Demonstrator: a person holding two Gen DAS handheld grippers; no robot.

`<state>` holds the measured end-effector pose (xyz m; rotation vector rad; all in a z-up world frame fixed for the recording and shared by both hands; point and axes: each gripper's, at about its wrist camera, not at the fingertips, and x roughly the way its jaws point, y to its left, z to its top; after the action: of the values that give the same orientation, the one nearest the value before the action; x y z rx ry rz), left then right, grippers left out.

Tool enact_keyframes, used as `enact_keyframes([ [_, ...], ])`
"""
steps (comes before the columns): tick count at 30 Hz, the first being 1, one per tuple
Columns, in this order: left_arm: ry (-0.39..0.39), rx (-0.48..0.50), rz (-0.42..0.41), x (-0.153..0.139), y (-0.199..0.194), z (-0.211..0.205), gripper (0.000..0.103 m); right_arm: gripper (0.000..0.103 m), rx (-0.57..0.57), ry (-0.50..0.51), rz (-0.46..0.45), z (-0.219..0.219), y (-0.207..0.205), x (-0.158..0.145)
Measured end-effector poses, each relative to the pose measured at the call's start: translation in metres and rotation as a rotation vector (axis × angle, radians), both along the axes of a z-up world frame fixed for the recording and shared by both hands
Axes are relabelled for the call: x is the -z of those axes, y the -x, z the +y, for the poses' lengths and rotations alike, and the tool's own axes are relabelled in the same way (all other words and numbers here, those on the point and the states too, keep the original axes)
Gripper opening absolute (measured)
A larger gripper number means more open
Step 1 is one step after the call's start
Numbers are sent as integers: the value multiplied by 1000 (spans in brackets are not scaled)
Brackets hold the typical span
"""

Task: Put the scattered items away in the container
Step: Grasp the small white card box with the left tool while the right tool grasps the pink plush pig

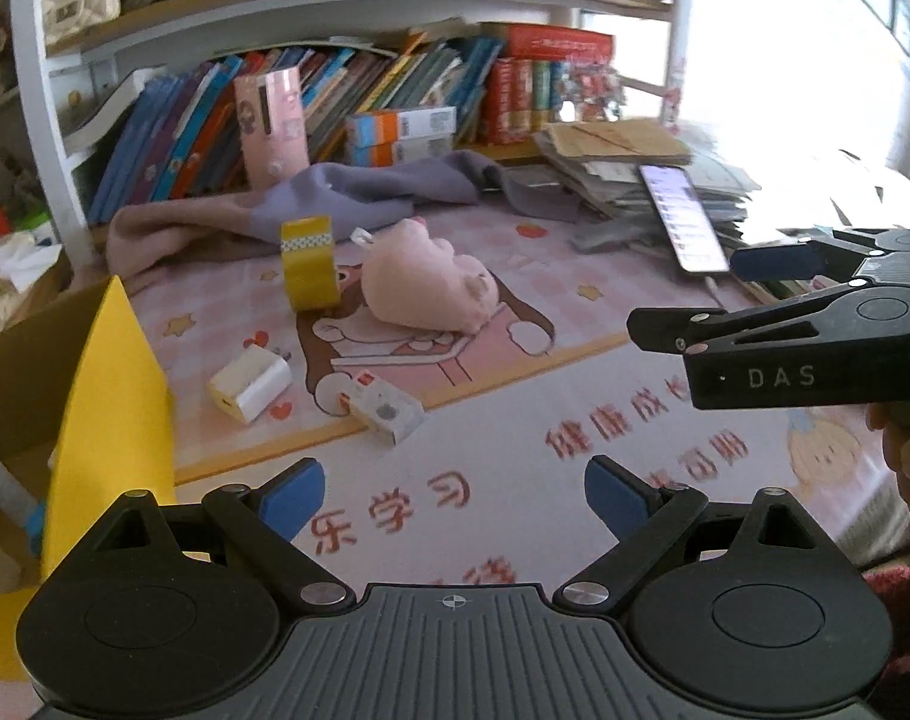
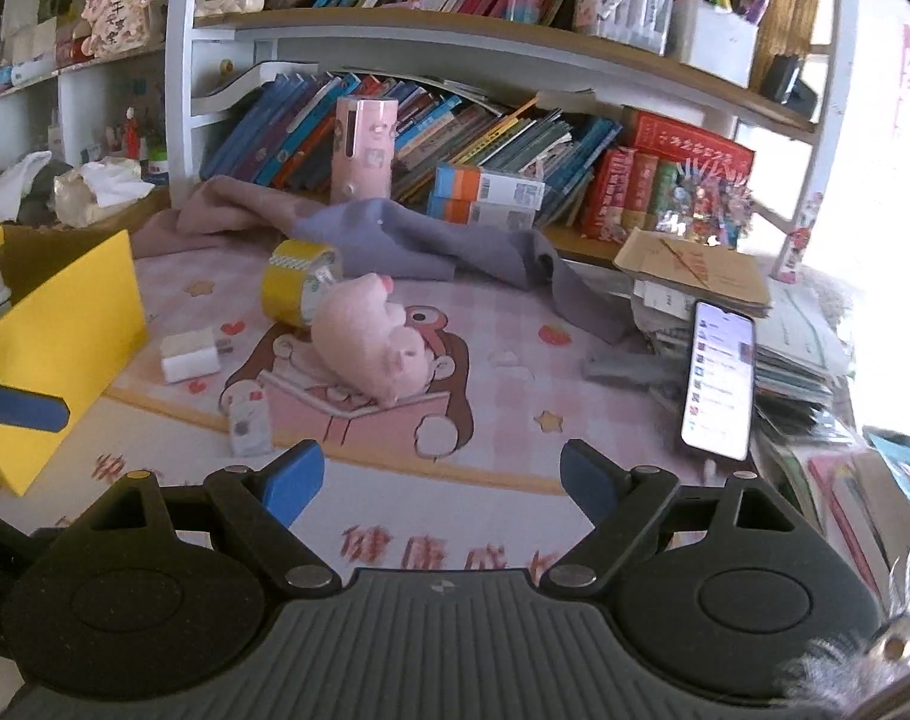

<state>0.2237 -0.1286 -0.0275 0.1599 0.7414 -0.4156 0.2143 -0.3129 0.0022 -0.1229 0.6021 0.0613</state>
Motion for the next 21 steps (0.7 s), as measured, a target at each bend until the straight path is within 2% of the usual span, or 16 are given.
enact_keyframes([
  [9, -7, -157, 37, 9, -58, -13, 93, 86, -122, -62, 5, -18, -81, 13],
  [17, -39, -259, 145, 51, -105, -21, 60, 86, -260, -35, 18, 0, -146, 32],
  [21, -26, -306, 181, 64, -120, -23, 57, 86, -310, -4, 22, 11, -166, 45],
])
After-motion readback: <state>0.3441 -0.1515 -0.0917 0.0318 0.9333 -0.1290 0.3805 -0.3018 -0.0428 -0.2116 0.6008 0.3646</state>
